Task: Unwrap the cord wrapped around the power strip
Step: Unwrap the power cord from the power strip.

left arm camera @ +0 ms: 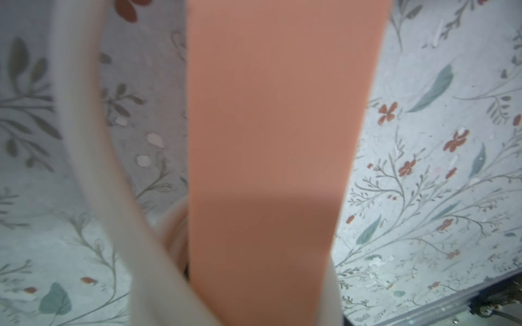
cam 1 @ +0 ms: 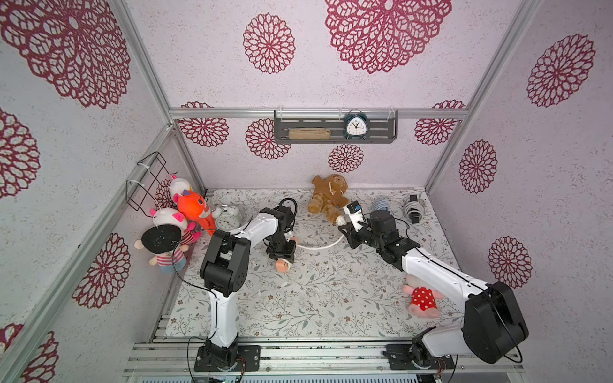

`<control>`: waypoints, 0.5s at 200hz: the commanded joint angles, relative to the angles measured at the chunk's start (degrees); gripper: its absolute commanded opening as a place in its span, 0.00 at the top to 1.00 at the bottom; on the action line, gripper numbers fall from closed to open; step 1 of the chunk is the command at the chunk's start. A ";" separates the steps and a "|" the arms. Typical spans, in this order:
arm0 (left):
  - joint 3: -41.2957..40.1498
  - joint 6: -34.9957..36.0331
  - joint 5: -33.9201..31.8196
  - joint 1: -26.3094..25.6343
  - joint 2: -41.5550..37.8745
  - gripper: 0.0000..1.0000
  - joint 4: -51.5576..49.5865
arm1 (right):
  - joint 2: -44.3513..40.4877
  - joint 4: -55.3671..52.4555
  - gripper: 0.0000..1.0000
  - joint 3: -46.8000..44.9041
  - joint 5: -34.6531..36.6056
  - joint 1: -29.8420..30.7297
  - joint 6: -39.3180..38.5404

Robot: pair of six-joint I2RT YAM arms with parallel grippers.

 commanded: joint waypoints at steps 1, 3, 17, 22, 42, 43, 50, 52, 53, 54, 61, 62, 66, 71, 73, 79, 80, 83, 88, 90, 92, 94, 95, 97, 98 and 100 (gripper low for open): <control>-0.58 1.65 9.11 -0.37 -6.50 1.00 3.65 | 0.99 -0.95 1.00 1.71 1.36 -0.54 1.70; -0.67 2.33 10.13 -0.51 -6.88 1.00 4.02 | 1.16 -1.35 1.00 1.98 1.32 -0.59 1.83; -1.57 7.97 14.33 -2.50 -9.95 1.00 5.65 | 2.47 -2.79 1.00 3.33 1.85 -0.68 2.75; -1.60 10.40 15.63 -3.26 -10.82 1.00 5.32 | 2.84 -3.23 1.00 3.87 1.84 -0.68 3.16; -1.19 19.39 22.78 -5.37 -12.19 1.00 0.86 | 3.90 -3.61 1.00 5.80 3.16 -0.69 5.50; -1.16 19.76 23.00 -5.45 -12.17 1.00 0.58 | 3.98 -3.72 1.00 5.97 3.24 -0.65 5.56; -1.14 21.29 24.22 -5.83 -12.21 1.00 -0.63 | 4.75 -4.62 1.00 7.20 3.88 -0.63 6.02; -1.14 21.87 24.54 -5.92 -12.15 1.00 -1.20 | 5.09 -4.86 1.00 7.62 4.11 -0.68 6.21; -1.05 22.14 24.63 -5.94 -12.07 1.00 -1.41 | 5.19 -4.96 1.00 7.80 4.25 -0.69 6.22; -1.01 22.41 24.84 -6.00 -12.03 1.00 -1.70 | 5.33 -5.14 1.00 7.98 4.36 -0.65 6.27; -0.51 25.10 26.09 -6.45 -11.46 1.00 -4.38 | 6.50 -6.69 1.00 9.74 5.09 -0.91 6.93; -0.43 25.47 26.24 -6.52 -11.37 1.00 -4.71 | 6.73 -6.93 1.00 10.10 5.22 -0.89 6.98; -0.24 26.86 26.72 -6.85 -11.03 1.00 -6.21 | 7.54 -8.19 1.00 11.15 5.66 -1.10 7.38; 0.03 28.21 26.67 -7.22 -10.60 1.00 -7.97 | 8.62 -9.54 1.00 12.63 6.26 -1.56 7.98; 0.19 28.74 26.56 -7.41 -10.49 1.00 -8.55 | 9.11 -10.20 1.00 13.17 6.41 -1.75 8.26; 0.35 29.59 26.06 -7.87 -10.20 1.00 -9.67 | 10.42 -12.02 1.00 14.72 6.52 -2.44 8.96; 0.36 29.74 26.09 -7.93 -10.12 1.00 -9.78 | 10.71 -12.32 1.00 14.96 6.51 -2.58 9.14; 0.29 30.15 26.24 -7.99 -10.13 1.00 -10.15 | 11.34 -12.92 1.00 15.58 6.65 -2.97 9.49; 0.27 30.93 26.68 -8.21 -10.04 1.00 -10.71 | 12.21 -13.72 1.00 16.34 6.82 -3.57 10.06; 0.29 31.22 26.76 -8.29 -9.98 1.00 -10.90 | 12.47 -13.95 1.00 16.62 6.77 -3.85 10.23; 0.27 31.38 26.89 -8.33 -9.99 1.00 -11.00 | 12.82 -14.29 1.00 16.85 6.72 -4.12 10.49; 0.25 31.49 26.95 -8.34 -10.01 1.00 -11.02 | 13.09 -14.64 1.00 17.10 6.62 -4.43 10.71; 0.26 31.52 26.88 -8.39 -10.08 1.00 -10.98 | 13.23 -14.86 1.00 17.25 6.51 -4.54 10.76; 0.20 31.55 26.95 -8.42 -10.12 1.00 -11.02 | 13.58 -15.29 1.00 17.53 6.39 -4.84 10.93; 0.19 31.55 26.93 -8.43 -10.13 1.00 -11.02 | 13.75 -15.49 1.00 17.73 6.35 -4.97 11.00; 0.14 31.69 26.91 -8.50 -10.18 1.00 -11.03 | 14.13 -16.15 1.00 18.14 6.26 -5.26 11.10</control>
